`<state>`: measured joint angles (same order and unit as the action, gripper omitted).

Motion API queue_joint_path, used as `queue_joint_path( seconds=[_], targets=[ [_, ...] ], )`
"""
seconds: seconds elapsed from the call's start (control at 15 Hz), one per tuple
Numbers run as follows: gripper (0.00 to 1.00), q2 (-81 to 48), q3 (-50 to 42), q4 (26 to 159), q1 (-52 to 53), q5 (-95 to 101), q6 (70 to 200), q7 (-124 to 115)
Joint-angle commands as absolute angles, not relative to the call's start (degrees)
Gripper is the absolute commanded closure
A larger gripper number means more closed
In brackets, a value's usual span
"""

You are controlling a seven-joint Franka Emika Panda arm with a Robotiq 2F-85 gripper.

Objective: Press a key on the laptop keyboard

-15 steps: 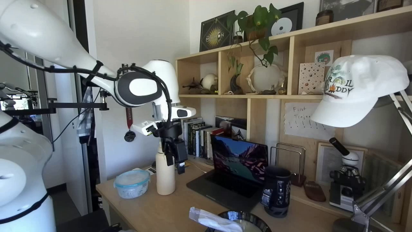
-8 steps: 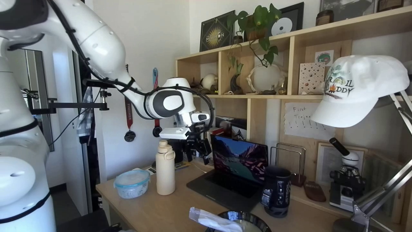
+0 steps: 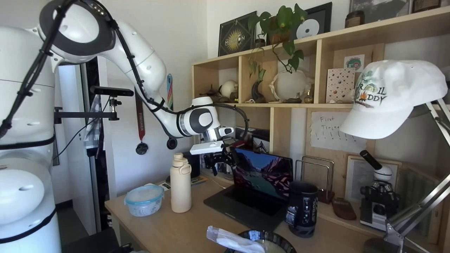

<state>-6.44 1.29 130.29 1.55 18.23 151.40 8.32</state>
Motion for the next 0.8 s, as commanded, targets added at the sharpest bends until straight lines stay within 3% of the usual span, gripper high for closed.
queue_joint_path(
  seconds=[0.0, 0.73],
  targets=[
    [0.00, -10.4, 1.7, 126.2, 2.1, 19.1, 153.3, 13.2],
    [0.00, -13.5, 3.6, 124.4, 1.3, 14.6, 156.9, 22.3]
  ],
)
